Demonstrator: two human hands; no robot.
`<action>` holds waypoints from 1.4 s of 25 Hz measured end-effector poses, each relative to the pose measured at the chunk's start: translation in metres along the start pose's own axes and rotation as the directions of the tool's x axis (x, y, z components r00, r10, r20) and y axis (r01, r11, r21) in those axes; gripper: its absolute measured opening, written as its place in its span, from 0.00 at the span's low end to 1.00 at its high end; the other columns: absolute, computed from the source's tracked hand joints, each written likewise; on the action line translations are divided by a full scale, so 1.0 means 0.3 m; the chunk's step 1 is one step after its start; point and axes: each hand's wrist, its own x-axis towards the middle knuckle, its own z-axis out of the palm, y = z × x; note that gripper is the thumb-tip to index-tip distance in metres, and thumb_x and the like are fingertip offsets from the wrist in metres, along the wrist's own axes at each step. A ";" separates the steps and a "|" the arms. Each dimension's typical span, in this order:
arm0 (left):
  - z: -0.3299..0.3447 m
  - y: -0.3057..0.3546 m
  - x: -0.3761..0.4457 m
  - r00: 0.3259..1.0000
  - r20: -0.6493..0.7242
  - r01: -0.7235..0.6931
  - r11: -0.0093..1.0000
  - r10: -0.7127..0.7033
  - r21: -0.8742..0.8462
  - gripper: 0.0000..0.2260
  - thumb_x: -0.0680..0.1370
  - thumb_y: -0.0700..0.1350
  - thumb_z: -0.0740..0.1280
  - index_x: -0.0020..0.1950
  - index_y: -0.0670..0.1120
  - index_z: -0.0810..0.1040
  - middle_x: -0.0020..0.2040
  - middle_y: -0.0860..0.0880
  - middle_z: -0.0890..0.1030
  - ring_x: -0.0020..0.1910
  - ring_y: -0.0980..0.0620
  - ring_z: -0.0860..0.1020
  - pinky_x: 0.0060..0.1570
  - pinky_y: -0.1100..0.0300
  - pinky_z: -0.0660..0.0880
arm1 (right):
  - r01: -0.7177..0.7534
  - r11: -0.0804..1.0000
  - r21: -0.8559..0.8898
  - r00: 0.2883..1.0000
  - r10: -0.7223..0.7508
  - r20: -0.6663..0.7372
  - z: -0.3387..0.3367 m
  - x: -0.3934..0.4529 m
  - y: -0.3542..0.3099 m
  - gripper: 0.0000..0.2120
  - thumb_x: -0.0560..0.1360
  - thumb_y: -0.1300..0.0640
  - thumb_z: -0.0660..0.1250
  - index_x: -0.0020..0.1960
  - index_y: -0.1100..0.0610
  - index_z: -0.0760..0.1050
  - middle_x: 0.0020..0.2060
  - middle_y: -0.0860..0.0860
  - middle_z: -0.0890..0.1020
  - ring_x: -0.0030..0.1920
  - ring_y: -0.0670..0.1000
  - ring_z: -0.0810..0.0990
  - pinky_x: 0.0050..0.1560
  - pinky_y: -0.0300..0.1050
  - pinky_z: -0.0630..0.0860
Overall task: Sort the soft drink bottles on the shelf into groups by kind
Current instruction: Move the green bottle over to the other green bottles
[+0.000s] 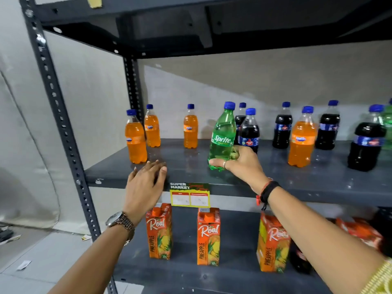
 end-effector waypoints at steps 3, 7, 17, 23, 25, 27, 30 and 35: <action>0.067 0.160 -0.035 0.992 0.029 -0.122 0.991 0.120 0.061 0.20 0.79 0.55 0.51 0.65 0.49 0.74 0.68 0.49 0.73 0.72 0.52 0.64 0.71 0.48 0.55 | -0.003 1.000 0.027 0.999 0.004 -0.040 -0.174 -0.079 0.043 0.22 0.55 0.45 0.79 0.47 0.50 0.81 0.42 0.44 0.86 0.44 0.42 0.84 0.50 0.41 0.78; 0.189 0.435 -0.064 0.962 0.102 -0.262 0.962 0.254 0.080 0.20 0.79 0.55 0.52 0.65 0.51 0.73 0.70 0.51 0.71 0.73 0.53 0.62 0.71 0.50 0.53 | -0.032 0.999 -0.002 0.994 0.032 -0.101 -0.452 -0.174 0.138 0.25 0.55 0.47 0.79 0.50 0.53 0.81 0.44 0.46 0.86 0.46 0.43 0.84 0.55 0.46 0.79; 0.468 1.113 -0.202 0.956 0.069 -0.287 0.958 0.285 0.020 0.23 0.77 0.57 0.49 0.65 0.50 0.74 0.67 0.50 0.75 0.71 0.51 0.66 0.68 0.51 0.60 | -0.106 0.962 -0.251 0.956 0.030 -0.291 -1.239 -0.342 0.415 0.16 0.58 0.46 0.78 0.44 0.47 0.79 0.38 0.42 0.84 0.41 0.39 0.81 0.44 0.37 0.76; 0.549 1.344 -0.197 0.969 0.043 -0.244 0.970 0.243 0.003 0.21 0.77 0.54 0.50 0.59 0.50 0.79 0.61 0.50 0.80 0.65 0.50 0.74 0.62 0.50 0.68 | -0.227 0.927 -0.300 0.924 0.108 -0.367 -1.518 -0.308 0.566 0.30 0.59 0.45 0.78 0.56 0.57 0.78 0.50 0.51 0.83 0.53 0.51 0.81 0.53 0.45 0.76; 0.554 1.358 -0.197 0.977 0.018 -0.214 0.977 0.214 0.020 0.21 0.77 0.53 0.51 0.58 0.49 0.80 0.60 0.50 0.81 0.63 0.49 0.75 0.61 0.50 0.70 | -0.237 0.931 -0.279 0.919 0.121 -0.375 -1.568 -0.282 0.600 0.28 0.59 0.46 0.78 0.56 0.56 0.78 0.48 0.50 0.83 0.53 0.52 0.81 0.52 0.44 0.76; 0.555 1.359 -0.198 0.975 0.011 -0.223 0.974 0.222 0.050 0.22 0.77 0.53 0.50 0.59 0.49 0.79 0.59 0.50 0.81 0.63 0.49 0.75 0.61 0.50 0.70 | -0.245 0.932 -0.266 0.922 0.140 -0.360 -1.596 -0.249 0.625 0.27 0.61 0.48 0.78 0.57 0.57 0.77 0.51 0.52 0.84 0.54 0.52 0.81 0.53 0.43 0.75; 0.556 1.363 -0.205 0.974 -0.018 -0.224 0.972 0.225 0.067 0.21 0.77 0.52 0.51 0.58 0.47 0.80 0.58 0.49 0.82 0.62 0.48 0.76 0.60 0.50 0.72 | -0.265 0.932 -0.247 0.931 0.182 -0.315 -1.615 -0.203 0.655 0.30 0.64 0.49 0.76 0.61 0.59 0.73 0.57 0.53 0.81 0.58 0.53 0.79 0.61 0.47 0.74; 0.560 1.370 -0.210 0.972 -0.079 -0.216 0.974 0.221 0.066 0.21 0.77 0.51 0.52 0.55 0.46 0.82 0.54 0.48 0.83 0.58 0.46 0.79 0.54 0.49 0.76 | -0.283 0.912 -0.295 0.949 0.222 -0.223 -1.634 -0.179 0.673 0.33 0.67 0.48 0.74 0.66 0.60 0.68 0.62 0.54 0.78 0.62 0.55 0.76 0.64 0.48 0.71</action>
